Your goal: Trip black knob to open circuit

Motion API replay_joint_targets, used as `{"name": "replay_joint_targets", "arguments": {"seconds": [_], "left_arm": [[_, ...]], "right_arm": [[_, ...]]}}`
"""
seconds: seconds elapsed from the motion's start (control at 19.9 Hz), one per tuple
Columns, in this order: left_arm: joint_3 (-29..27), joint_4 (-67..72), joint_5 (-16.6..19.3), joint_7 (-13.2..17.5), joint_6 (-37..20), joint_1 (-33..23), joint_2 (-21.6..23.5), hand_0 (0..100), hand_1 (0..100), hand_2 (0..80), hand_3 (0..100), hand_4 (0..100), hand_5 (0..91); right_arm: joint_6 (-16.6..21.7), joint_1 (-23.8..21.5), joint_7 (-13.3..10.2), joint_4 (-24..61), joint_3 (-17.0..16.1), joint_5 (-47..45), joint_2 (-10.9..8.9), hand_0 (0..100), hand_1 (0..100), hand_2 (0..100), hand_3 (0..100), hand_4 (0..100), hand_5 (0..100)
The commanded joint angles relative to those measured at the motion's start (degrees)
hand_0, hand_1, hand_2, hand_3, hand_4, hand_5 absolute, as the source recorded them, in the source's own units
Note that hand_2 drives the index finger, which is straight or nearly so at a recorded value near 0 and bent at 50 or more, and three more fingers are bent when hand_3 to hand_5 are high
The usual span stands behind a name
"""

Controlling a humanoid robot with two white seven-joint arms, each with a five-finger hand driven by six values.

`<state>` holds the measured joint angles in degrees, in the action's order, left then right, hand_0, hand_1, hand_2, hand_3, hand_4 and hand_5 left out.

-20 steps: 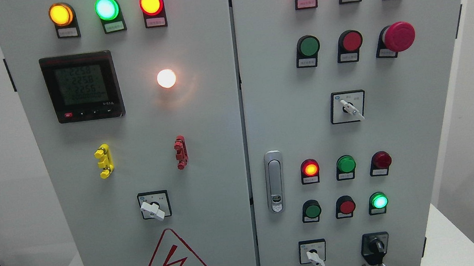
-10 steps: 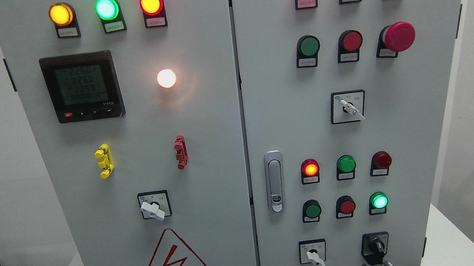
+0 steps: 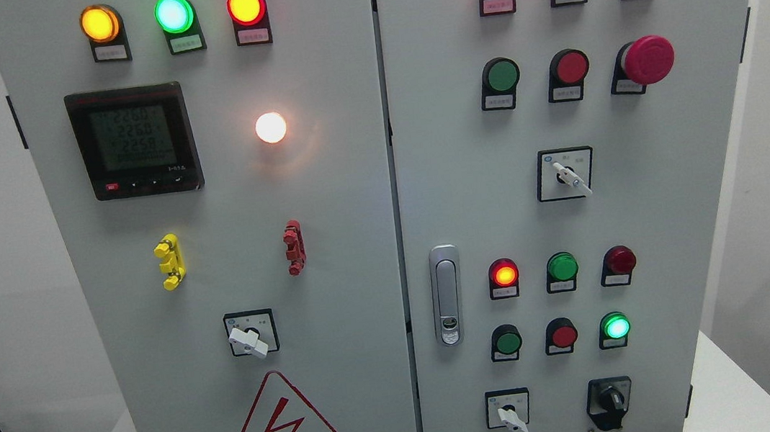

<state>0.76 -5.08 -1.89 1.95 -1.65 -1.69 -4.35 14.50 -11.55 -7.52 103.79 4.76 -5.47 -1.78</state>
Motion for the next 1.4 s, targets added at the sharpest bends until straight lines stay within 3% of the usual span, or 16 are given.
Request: {"name": "replay_joint_targets", "arguments": {"seconds": [0.0, 0.05, 0.1, 0.2, 0.35, 0.4, 0.55, 0.75, 1.35], "left_arm": [[-0.1, 0.1, -0.1, 0.0, 0.1, 0.0, 0.0, 12, 39, 0.0, 0, 0, 0.0], [-0.1, 0.1, -0.1, 0.0, 0.1, 0.0, 0.0, 12, 39, 0.0, 0, 0, 0.0], [-0.1, 0.1, -0.1, 0.0, 0.1, 0.0, 0.0, 12, 39, 0.0, 0, 0, 0.0], [-0.1, 0.1, -0.1, 0.0, 0.1, 0.0, 0.0, 12, 39, 0.0, 0, 0, 0.0], [-0.1, 0.1, -0.1, 0.0, 0.1, 0.0, 0.0, 12, 39, 0.0, 0, 0, 0.0], [-0.1, 0.1, -0.1, 0.0, 0.0, 0.0, 0.0, 12, 39, 0.0, 0, 0, 0.0], [-0.1, 0.1, -0.1, 0.0, 0.1, 0.0, 0.0, 12, 39, 0.0, 0, 0, 0.0], [-0.1, 0.1, -0.1, 0.0, 0.1, 0.0, 0.0, 12, 39, 0.0, 0, 0, 0.0], [-0.1, 0.1, -0.1, 0.0, 0.1, 0.0, 0.0, 12, 39, 0.0, 0, 0, 0.0]], "right_arm": [[1.4, -0.7, -0.1, 2.4, -0.2, -0.1, 0.2, 83, 66, 0, 97, 89, 84], [1.7, -1.4, -0.1, 2.9, -0.2, -0.1, 0.29, 67, 48, 0, 89, 79, 73], [1.8, -1.9, -0.1, 3.2, -0.2, -0.1, 0.37, 54, 39, 0, 75, 65, 59], [1.8, -2.9, 0.0, 3.8, -0.3, -0.1, 0.55, 36, 31, 0, 57, 46, 42], [2.7, -4.2, 0.3, 4.7, 0.3, -1.5, 0.55, 21, 13, 0, 23, 12, 8], [3.2, -4.7, 0.5, 5.1, 0.4, -2.9, 0.46, 15, 10, 0, 17, 7, 2], [3.3, -5.0, 0.6, 5.6, 0.6, -3.6, 0.2, 9, 4, 0, 10, 0, 0], [3.3, -5.0, 0.6, 5.6, 0.6, -3.6, 0.11, 6, 1, 0, 4, 0, 0], [3.4, -5.2, 0.6, 6.0, 0.6, -3.7, 0.02, 2, 0, 0, 1, 0, 0]]}}
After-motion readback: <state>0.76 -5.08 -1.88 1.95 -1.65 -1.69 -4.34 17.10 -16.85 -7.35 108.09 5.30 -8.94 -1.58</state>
